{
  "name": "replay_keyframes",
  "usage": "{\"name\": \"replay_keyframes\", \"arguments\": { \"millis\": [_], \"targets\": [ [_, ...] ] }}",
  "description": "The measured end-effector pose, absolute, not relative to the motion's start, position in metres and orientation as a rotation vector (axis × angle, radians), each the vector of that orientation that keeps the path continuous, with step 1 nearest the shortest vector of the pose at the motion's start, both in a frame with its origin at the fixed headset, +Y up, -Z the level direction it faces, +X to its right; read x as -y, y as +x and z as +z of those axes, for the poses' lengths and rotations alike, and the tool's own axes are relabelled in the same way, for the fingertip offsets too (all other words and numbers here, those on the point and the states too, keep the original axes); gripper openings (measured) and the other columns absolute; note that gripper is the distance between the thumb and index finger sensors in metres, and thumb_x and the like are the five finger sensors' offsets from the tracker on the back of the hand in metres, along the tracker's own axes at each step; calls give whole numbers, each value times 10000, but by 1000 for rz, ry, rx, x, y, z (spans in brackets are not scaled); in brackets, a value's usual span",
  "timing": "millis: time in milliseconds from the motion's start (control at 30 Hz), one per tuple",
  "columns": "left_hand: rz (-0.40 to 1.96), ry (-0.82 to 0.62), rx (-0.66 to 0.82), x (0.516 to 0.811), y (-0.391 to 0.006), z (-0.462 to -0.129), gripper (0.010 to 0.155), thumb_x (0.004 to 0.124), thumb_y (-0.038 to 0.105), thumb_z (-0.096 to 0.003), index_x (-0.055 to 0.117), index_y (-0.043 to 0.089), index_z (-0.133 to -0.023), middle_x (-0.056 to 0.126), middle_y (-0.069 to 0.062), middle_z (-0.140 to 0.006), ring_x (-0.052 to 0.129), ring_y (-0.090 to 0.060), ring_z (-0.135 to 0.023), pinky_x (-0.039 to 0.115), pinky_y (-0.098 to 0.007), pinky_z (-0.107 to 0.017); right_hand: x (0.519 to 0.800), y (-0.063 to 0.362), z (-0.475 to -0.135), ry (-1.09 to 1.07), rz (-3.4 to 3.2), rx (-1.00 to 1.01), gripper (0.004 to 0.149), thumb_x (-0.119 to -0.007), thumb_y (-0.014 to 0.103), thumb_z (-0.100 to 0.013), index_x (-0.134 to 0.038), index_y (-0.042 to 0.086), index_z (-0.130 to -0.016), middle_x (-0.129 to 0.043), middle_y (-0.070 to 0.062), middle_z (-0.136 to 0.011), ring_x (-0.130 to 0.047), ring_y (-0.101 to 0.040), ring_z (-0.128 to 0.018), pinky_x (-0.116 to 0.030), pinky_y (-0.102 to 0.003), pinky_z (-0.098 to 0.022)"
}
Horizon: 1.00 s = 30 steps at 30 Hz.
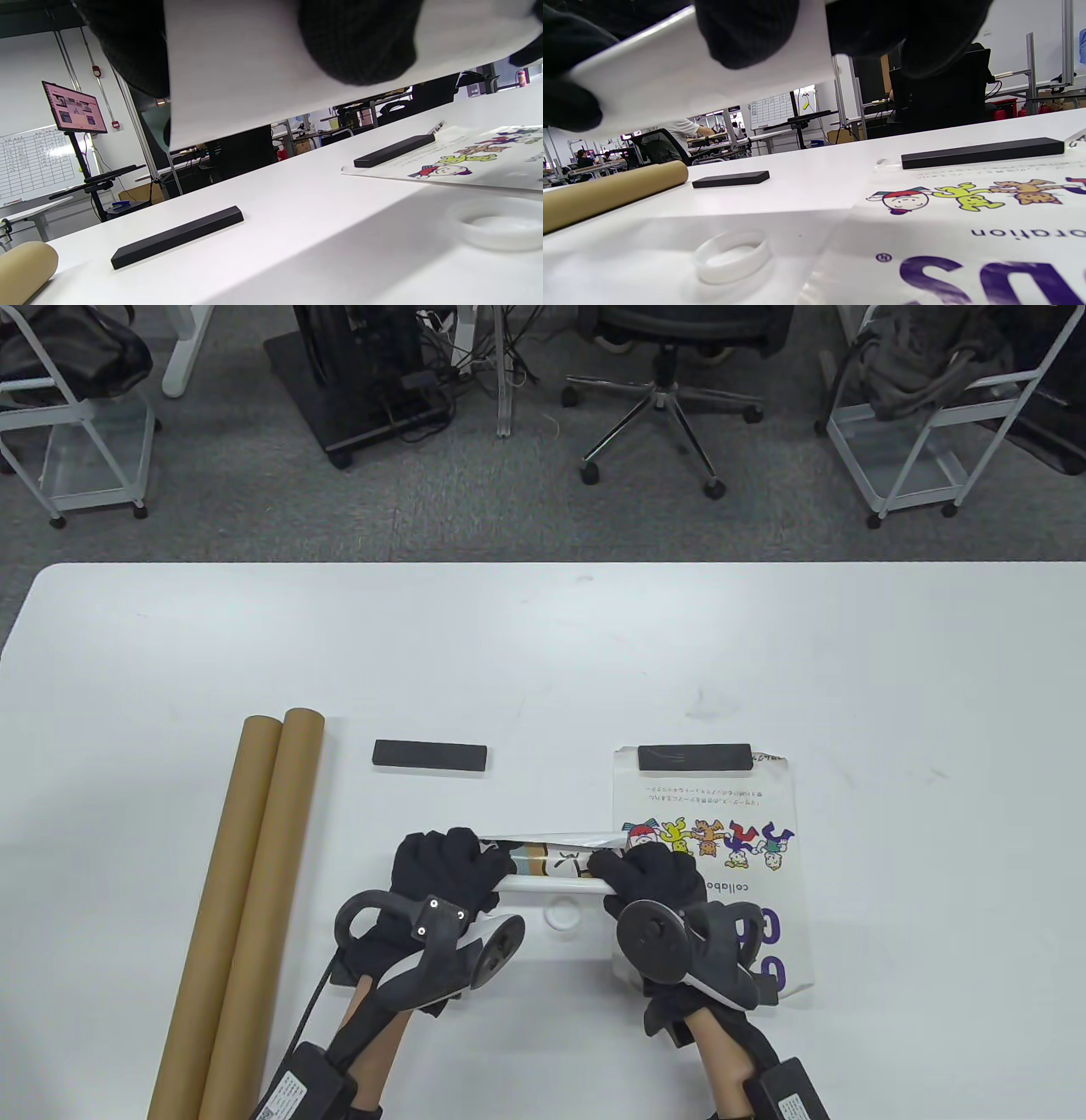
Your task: Roll up posters and store in mailing tubes
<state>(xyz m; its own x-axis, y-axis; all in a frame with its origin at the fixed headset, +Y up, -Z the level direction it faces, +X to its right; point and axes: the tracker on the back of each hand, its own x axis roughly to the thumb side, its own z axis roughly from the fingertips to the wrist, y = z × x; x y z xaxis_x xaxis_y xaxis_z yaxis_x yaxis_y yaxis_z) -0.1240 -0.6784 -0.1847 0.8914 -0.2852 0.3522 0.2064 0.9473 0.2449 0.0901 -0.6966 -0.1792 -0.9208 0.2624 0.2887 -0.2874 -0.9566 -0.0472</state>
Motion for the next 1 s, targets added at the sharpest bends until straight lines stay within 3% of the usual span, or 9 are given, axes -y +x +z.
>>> {"name": "replay_keyframes", "arguments": {
  "millis": [133,267,367,467,533,633,1000],
  "targets": [
    [-245,210,395,678,-127,-186,618,752,468,-446,691,352,-1050,858,92,-916,962,-161,-791,797,-472,-747,697,97,-180,374,2795,155,546,-737,294,-464,-682,197,-999,-796,-69,-847,-822,-372,-736,-682,-641,-659],
    [-140,170,381,678,-132,-190,543,695,461,-459,742,352,-989,879,89,-923,975,-172,-805,808,-464,-739,695,100,-180,333,2780,220,554,-732,311,-462,-681,201,-1003,-830,-38,-873,-825,-391,-817,-667,-628,-681],
    [-114,152,387,680,-133,-191,532,619,428,-486,729,343,-999,860,62,-925,945,-205,-790,773,-495,-749,696,98,-180,354,2774,183,544,-696,298,-480,-666,184,-1011,-808,-77,-885,-812,-418,-815,-657,-653,-670],
    [-127,150,394,679,-132,-190,527,587,420,-498,706,344,-1005,849,35,-920,927,-219,-771,750,-516,-754,698,95,-181,402,2760,43,515,-622,282,-529,-596,162,-1030,-713,-165,-902,-750,-431,-717,-605,-711,-657],
    [-131,149,396,679,-132,-190,544,630,476,-480,699,340,-1002,850,42,-901,925,-210,-747,753,-513,-750,700,94,-181,411,2755,18,537,-646,332,-530,-582,144,-1029,-694,-170,-904,-730,-429,-713,-592,-715,-660],
    [-198,199,396,679,-129,-188,616,745,468,-462,573,377,-1047,852,89,-879,940,-173,-719,782,-484,-742,700,92,-181,401,2769,67,505,-659,286,-522,-604,147,-1004,-700,-164,-897,-735,-429,-711,-593,-714,-660],
    [-163,241,407,676,-120,-182,580,782,418,-471,609,363,-1022,850,52,-897,946,-188,-740,792,-496,-736,699,96,-180,396,2654,104,499,-683,174,-514,-618,102,-1004,-614,-233,-972,-635,-503,-768,-504,-753,-660]
  ]
}}
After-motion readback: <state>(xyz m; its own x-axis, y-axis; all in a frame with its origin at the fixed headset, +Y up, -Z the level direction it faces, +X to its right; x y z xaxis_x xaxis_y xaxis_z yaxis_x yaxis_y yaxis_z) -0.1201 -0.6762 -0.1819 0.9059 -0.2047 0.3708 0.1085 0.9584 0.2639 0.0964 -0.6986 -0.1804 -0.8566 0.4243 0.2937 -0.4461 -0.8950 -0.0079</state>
